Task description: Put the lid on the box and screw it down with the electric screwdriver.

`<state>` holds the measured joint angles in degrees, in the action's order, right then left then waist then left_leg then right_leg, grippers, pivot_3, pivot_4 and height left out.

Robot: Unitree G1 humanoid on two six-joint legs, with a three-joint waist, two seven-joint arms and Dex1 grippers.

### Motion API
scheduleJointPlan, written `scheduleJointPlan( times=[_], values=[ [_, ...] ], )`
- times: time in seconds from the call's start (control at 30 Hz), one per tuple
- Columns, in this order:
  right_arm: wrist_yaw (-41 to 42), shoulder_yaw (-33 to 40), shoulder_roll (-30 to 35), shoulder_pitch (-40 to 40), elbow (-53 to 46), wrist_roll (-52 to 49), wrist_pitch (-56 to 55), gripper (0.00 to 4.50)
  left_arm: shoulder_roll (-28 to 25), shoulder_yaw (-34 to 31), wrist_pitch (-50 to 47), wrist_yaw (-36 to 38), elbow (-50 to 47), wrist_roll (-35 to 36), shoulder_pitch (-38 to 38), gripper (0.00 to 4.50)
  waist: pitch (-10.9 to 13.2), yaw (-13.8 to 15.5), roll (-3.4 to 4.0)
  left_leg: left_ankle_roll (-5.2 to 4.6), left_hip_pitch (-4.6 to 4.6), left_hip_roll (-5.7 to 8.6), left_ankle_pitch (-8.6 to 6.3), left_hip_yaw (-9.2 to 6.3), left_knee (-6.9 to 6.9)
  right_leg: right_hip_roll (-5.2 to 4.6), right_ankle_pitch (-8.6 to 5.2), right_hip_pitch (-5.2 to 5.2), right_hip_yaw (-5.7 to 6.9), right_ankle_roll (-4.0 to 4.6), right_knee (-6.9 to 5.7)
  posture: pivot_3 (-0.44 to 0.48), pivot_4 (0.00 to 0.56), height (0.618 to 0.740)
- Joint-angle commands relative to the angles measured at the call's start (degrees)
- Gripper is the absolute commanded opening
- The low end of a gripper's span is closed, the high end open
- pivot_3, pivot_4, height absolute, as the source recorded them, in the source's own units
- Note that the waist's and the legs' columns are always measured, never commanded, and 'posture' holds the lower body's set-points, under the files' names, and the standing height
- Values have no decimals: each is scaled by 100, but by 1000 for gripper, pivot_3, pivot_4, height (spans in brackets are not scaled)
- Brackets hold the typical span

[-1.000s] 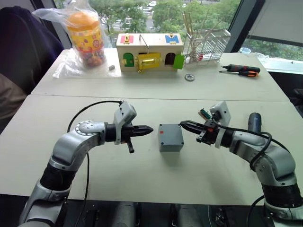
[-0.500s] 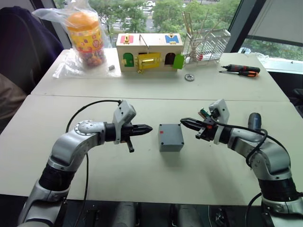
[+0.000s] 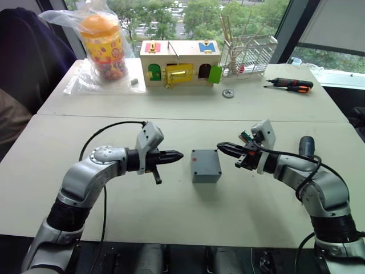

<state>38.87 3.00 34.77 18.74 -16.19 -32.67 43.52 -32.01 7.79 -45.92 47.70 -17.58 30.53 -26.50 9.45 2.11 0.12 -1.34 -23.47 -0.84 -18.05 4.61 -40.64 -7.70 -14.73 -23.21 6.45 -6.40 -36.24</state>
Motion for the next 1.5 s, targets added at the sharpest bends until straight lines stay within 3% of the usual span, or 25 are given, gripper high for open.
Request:
scheduleJointPlan(
  times=[0.03,1.5],
  values=[
    [8,93,-18,90,-180,-108,46,23,9,-31,96,-1,-132,4,30,0,0,-1,0,0,0,0,0,0,0,0,0,0,0,0,0,0,150,706],
    [30,103,37,73,-217,-140,166,23,137,6,159,14,-72,-88,60,0,0,1,0,0,0,0,0,0,0,0,0,0,0,0,0,0,150,706]
  ],
)
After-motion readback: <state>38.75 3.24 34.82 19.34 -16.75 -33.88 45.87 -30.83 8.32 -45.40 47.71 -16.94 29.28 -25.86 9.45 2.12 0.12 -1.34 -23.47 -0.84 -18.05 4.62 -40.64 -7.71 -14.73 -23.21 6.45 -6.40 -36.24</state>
